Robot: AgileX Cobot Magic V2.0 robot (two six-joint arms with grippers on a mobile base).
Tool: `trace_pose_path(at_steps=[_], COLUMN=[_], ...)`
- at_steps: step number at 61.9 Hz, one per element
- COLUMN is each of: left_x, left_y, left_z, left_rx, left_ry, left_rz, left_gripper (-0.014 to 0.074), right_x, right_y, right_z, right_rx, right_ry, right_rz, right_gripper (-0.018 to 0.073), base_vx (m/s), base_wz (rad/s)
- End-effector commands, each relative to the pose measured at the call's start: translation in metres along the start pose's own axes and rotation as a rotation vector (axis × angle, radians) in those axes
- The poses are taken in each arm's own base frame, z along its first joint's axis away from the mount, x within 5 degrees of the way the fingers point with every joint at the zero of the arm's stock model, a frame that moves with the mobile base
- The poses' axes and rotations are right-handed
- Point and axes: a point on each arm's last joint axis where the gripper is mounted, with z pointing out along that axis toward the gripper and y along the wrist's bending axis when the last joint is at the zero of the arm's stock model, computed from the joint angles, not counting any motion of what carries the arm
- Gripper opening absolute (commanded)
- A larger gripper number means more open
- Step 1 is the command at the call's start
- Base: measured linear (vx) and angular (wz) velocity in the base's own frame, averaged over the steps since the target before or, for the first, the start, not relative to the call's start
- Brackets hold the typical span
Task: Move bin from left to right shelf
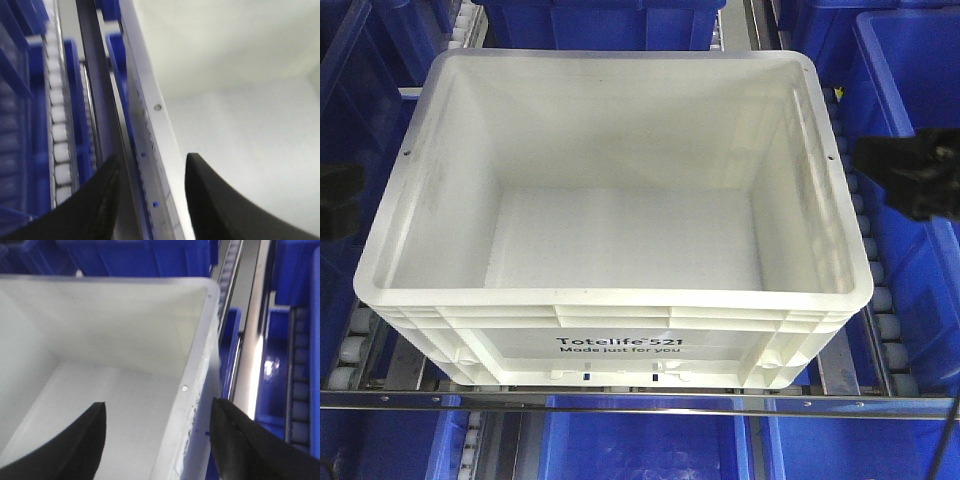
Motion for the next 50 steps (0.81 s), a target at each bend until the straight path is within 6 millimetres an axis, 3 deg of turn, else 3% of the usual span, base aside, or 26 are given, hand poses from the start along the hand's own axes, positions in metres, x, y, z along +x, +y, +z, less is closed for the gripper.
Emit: trace_pose_path(at_steps=[1, 20, 26, 35, 50], left_x=[-0.001, 0.076, 0.094, 0.114, 0.118], left_y=[-0.002, -0.009, -0.009, -0.006, 0.001], left_z=[-0.027, -0.107, -0.117, -0.1, -0.077], left_rx=[0.002, 0.022, 0.022, -0.001, -0.074], left_ry=[-0.197, -0.436, -0.456, -0.446, -0.651], left_rz=[-0.002, 0.03, 0.046, 0.058, 0.109], left_gripper=[0.0295, 0.0295, 0.0295, 0.0295, 0.0295], right_x=[-0.001, 0.072, 0.091, 0.112, 0.126], right_y=[0.0, 0.007, 0.007, -0.005, -0.018], right_z=[-0.022, -0.084, -0.096, -0.086, -0.061], right_rx=[0.027, 0.012, 0.021, 0.12, 0.203], right_ry=[-0.166, -0.319, -0.351, -0.374, -0.522], right_rz=[-0.044, -0.151, -0.197, -0.3, -0.323], right_gripper=[0.0447, 0.0447, 0.0447, 0.0447, 0.0447], base_vx=[0.0, 0.0, 0.0, 0.0, 0.0], base_wz=[0.0, 0.0, 0.0, 0.0, 0.0])
